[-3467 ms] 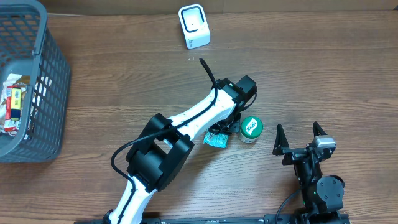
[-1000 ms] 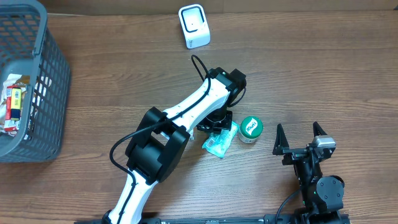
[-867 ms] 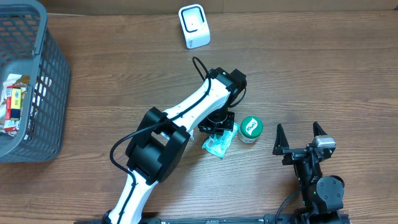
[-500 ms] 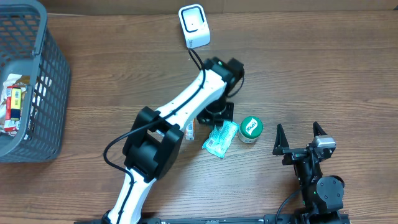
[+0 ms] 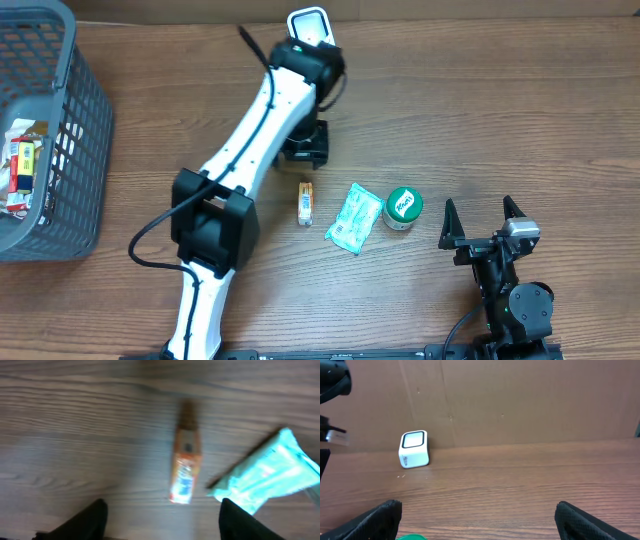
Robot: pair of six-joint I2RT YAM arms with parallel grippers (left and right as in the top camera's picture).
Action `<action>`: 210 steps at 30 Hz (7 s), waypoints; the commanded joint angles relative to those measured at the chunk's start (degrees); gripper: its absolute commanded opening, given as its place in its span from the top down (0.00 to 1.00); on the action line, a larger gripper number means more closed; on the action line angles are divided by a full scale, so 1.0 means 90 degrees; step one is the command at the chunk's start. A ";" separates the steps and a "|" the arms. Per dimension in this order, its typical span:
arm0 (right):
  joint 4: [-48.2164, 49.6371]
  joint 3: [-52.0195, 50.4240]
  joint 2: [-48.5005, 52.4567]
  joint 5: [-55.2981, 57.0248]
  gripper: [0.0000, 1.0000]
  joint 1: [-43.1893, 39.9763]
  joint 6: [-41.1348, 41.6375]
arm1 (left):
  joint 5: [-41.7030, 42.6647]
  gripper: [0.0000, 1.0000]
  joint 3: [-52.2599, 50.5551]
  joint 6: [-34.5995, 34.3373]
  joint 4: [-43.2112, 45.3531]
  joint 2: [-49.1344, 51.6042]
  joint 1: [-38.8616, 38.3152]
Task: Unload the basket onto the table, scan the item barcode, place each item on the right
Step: 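Move the left gripper left into the grey basket, then grasp the yellow and red bars with the brown pouch in the basket, then lift the items out and lower them onto the table left of centre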
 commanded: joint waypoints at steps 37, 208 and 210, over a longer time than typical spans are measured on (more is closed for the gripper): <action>0.0019 -0.0068 -0.0056 -0.0029 0.00 -0.0022 -0.0007 | -0.1503 0.17 0.1974 0.2943 0.2125 -0.2358 0.5763; 0.0019 -0.0068 -0.0056 -0.0029 0.00 -0.0022 -0.0007 | -0.0857 0.96 -0.5345 0.0457 0.4401 -0.2686 0.1290; 0.0019 -0.0068 -0.0058 -0.0029 0.00 -0.0022 -0.0007 | -0.0855 0.96 -0.5620 0.0495 0.4741 -0.2686 0.1290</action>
